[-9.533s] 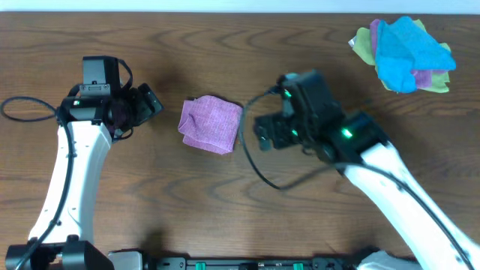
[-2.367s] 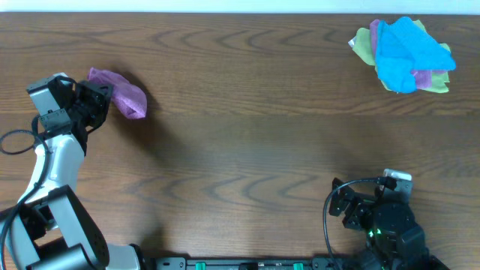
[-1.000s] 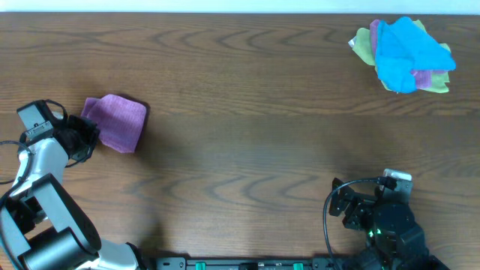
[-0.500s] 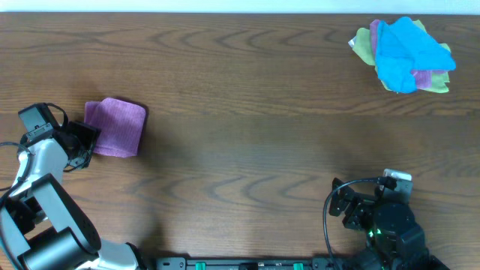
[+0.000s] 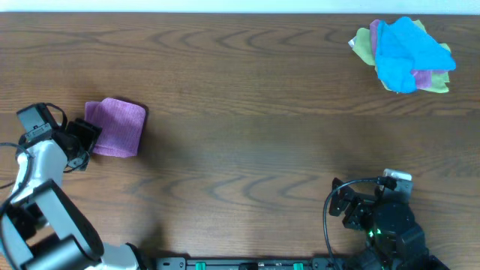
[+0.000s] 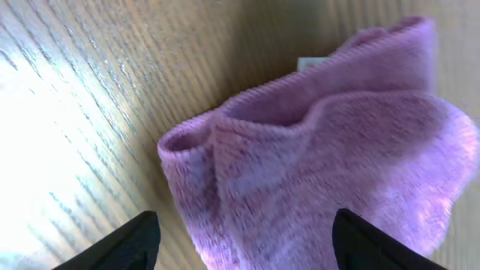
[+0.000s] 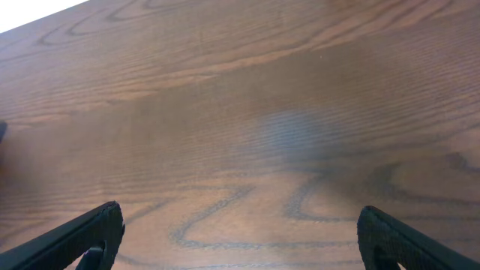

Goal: Fold the cloth

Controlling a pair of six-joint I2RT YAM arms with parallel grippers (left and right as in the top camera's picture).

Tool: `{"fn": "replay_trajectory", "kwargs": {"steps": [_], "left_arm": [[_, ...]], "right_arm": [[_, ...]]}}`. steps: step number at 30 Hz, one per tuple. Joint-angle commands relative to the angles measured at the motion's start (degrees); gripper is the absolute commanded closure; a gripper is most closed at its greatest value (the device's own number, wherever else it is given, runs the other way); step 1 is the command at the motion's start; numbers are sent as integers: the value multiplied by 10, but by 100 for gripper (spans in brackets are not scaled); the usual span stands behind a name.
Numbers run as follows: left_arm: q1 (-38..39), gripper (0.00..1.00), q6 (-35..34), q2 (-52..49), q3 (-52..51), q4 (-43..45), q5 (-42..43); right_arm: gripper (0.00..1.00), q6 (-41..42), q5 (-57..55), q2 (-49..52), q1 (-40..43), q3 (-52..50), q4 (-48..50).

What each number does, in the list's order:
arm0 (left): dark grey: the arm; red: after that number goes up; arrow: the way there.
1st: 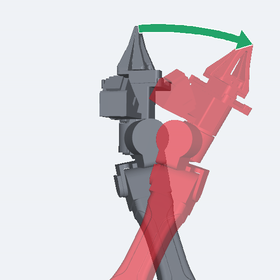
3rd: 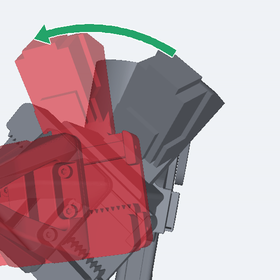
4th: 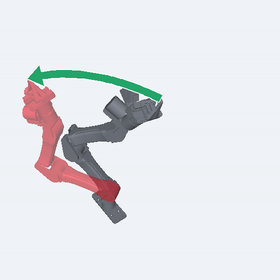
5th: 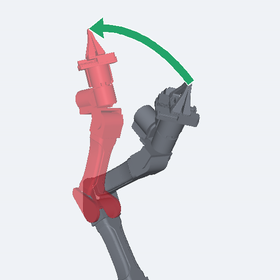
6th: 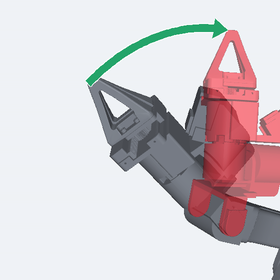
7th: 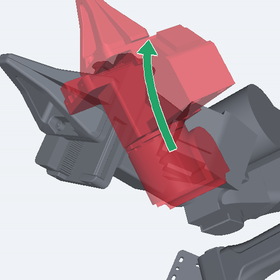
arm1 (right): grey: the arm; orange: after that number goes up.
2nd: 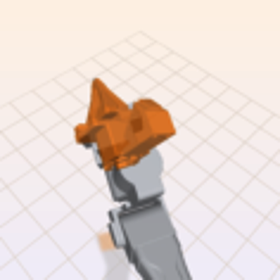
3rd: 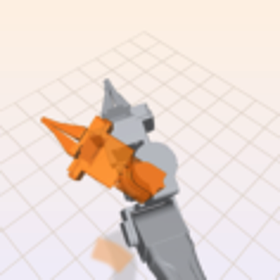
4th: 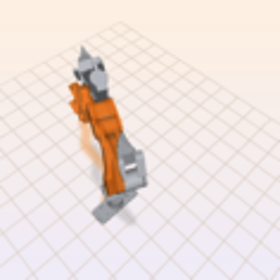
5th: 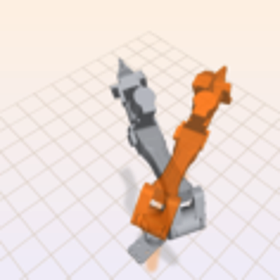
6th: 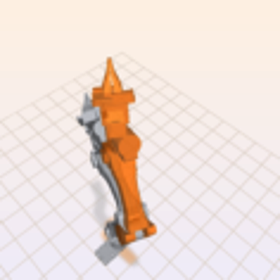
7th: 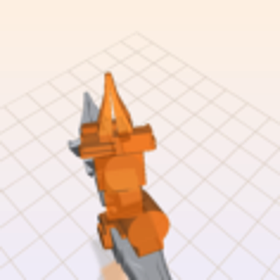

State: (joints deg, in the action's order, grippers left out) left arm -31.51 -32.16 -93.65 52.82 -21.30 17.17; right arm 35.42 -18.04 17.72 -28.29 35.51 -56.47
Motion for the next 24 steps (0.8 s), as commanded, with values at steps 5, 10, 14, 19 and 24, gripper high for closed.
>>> {"fn": "replay_trajectory", "kwargs": {"steps": [5, 10, 14, 19, 24], "left_arm": [[-4, 18, 54, 129, -3, -58, 8], [-3, 17, 74, 235, 0, -89, 59], [-3, 10, 91, 324, 2, -89, 113], [-3, 5, 94, 424, 3, -89, 175], [-3, 5, 87, 507, 3, -89, 193]], "right_arm": [[1, 8, -10, -2, 6, -1, -1], [1, 8, -10, -2, 6, -1, -1], [1, 8, -10, -2, 6, -1, -1], [1, 8, -10, -2, 6, -1, -1], [1, 8, -10, -2, 6, -1, -1]]}}
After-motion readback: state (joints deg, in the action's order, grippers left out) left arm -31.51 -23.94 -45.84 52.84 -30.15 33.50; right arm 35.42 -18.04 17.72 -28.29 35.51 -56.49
